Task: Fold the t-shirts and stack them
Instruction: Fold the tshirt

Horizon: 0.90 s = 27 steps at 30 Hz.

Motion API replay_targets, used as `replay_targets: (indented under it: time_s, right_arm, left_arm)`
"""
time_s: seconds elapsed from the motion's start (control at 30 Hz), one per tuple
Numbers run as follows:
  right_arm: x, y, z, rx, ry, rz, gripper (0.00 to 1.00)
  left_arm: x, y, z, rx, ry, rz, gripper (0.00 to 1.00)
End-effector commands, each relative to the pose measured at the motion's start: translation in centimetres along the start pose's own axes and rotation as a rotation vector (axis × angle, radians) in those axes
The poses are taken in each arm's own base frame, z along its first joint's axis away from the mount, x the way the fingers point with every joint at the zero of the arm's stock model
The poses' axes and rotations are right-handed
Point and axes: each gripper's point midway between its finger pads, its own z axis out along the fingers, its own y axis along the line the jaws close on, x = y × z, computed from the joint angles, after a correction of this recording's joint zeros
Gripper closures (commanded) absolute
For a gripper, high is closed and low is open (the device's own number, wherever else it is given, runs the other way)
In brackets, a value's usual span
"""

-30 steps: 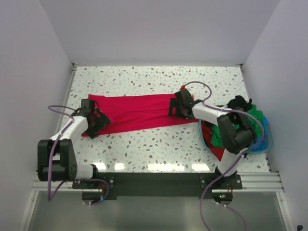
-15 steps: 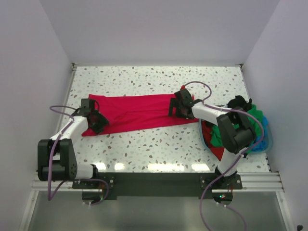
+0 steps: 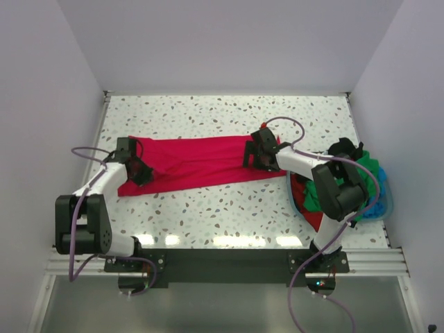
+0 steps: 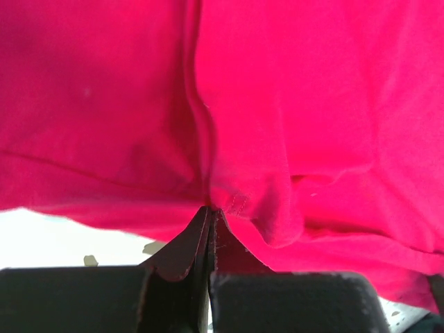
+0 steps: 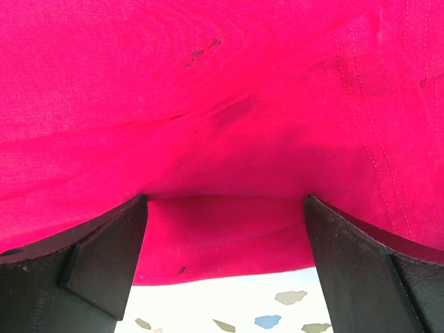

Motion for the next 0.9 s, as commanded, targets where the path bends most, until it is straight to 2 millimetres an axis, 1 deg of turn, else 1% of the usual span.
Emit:
replay_targets:
  time_s: [0.0,0.07,0.1,0.13,0.2,0.23,0.27,0.3,0.37,0.4,0.5,0.53,0.57,0.6,0.63,0.67,0.7,0.73,0.77,0.8,0.83,0.87]
  right_arm:
    - [1.1,-1.5,0.3,0.074,0.040,-0.007,0.01]
    - [1.0,-1.5,0.4,0.074,0.040,-0.010,0.01]
    - [1.0,-1.5,0.4,0.075,0.040,-0.012,0.02]
    - [0.9,-1.4,0.4,0.074,0.038,-0.013,0.01]
    - [1.0,-1.5,0.5,0.084,0.045,-0.016,0.01]
    - [1.1,-1.6,0.6,0.086,0.047,-0.016,0.01]
    - [1.0,-1.5,0.7,0.085,0.046,-0.017,0.02]
    - [1.1,-1.5,0.8,0.086,0.050,-0.019,0.01]
    - [1.1,-1.5,0.8,0.087,0.052,-0.020,0.01]
    - [1.1,-1.6,0.9,0.089,0.054,-0.020,0.01]
    - [1.0,-1.7,0.9,0.098,0.053,-0.024,0.01]
    - [1.0,-1.8,0.9,0.100,0.052,-0.023,0.01]
    - [1.0,-1.8,0.9,0.105,0.050,-0.028,0.01]
    - [1.1,-2.0,0.9,0.112,0.051,-0.029,0.02]
    - [1.2,-2.1,1.0,0.119,0.055,-0.035,0.01]
    - [1.3,-2.3,1.0,0.128,0.061,-0.045,0.01]
    - [1.4,-2.4,1.0,0.130,0.064,-0.046,0.01]
    - [1.3,-2.3,1.0,0.128,0.066,-0.050,0.01]
    - [1.2,-2.3,0.7,0.124,0.067,-0.059,0.01]
    - [1.0,-2.2,0.5,0.120,0.067,-0.061,0.01]
    - [0.6,-1.9,0.1,0.112,0.058,-0.063,0.01]
    - [-0.1,-1.8,-0.6,0.104,0.044,-0.069,0.01]
  left_arm:
    - [-3.4,-2.5,-0.8,0.051,-0.109,0.051,1.00]
    - [-3.9,-3.4,-0.9,0.070,-0.117,0.075,1.00]
    - [-4.0,-3.5,-0.6,0.066,-0.112,0.099,1.00]
    - [-4.4,-4.2,-0.7,0.076,-0.121,0.108,1.00]
    - [-4.5,-4.4,0.2,0.053,-0.110,0.129,1.00]
    - [-5.2,-5.1,0.2,0.056,-0.124,0.137,1.00]
    - [-5.4,-5.3,0.5,0.051,-0.120,0.146,1.00]
    - [-5.4,-5.2,1.4,0.029,-0.105,0.148,1.00]
    - [-6.4,-6.1,1.7,0.033,-0.122,0.154,1.00]
    - [-6.2,-7.1,2.1,0.041,-0.117,0.175,1.00]
    - [-6.6,-8.1,2.8,0.046,-0.119,0.187,1.00]
    - [-7.1,-8.7,2.6,0.054,-0.132,0.189,1.00]
    - [-7.2,-8.8,2.7,0.047,-0.134,0.191,1.00]
    - [-7.1,-9.0,2.9,0.042,-0.126,0.199,0.87]
    - [-7.5,-9.6,2.6,0.052,-0.131,0.205,0.72]
    - [-7.4,-9.7,2.6,0.049,-0.125,0.209,0.55]
    - [-7.5,-9.7,2.5,0.045,-0.124,0.215,0.17]
    - [-7.6,-9.8,2.3,0.046,-0.128,0.215,0.01]
    - [-7.6,-9.7,2.1,0.043,-0.127,0.218,0.00]
    - [-7.8,-9.9,1.3,0.055,-0.141,0.219,0.00]
    - [-7.7,-9.7,1.1,0.054,-0.143,0.221,0.00]
    - [-7.7,-9.5,0.6,0.052,-0.154,0.220,0.00]
